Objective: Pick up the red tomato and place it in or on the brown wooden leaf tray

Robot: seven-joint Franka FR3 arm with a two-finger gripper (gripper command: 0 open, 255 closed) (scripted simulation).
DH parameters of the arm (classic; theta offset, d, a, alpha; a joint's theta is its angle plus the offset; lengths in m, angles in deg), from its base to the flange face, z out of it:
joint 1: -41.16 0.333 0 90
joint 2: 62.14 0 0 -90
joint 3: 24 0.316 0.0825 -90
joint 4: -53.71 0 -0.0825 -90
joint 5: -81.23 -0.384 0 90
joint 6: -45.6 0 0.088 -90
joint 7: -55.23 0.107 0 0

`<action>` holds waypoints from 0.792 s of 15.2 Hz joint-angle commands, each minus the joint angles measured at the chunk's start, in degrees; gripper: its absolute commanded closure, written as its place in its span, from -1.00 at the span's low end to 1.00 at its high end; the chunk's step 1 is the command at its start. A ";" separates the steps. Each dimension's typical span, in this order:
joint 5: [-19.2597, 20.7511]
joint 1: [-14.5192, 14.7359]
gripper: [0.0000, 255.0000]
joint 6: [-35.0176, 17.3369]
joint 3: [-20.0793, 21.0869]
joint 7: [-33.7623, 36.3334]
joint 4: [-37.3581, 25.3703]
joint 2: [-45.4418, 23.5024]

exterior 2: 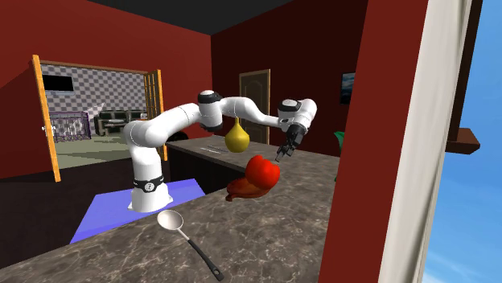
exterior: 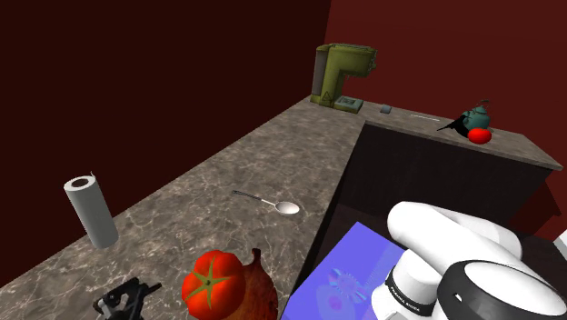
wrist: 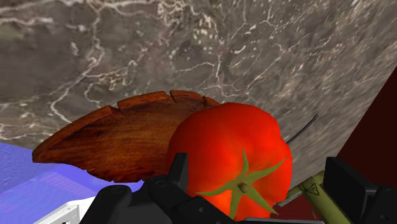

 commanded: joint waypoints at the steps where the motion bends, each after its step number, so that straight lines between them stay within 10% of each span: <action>1: -0.09 0.95 -1.00 -1.58 0.03 -0.38 2.42 0.25; 12: -0.40 2.63 -1.00 -4.68 -0.06 -1.04 7.06 0.51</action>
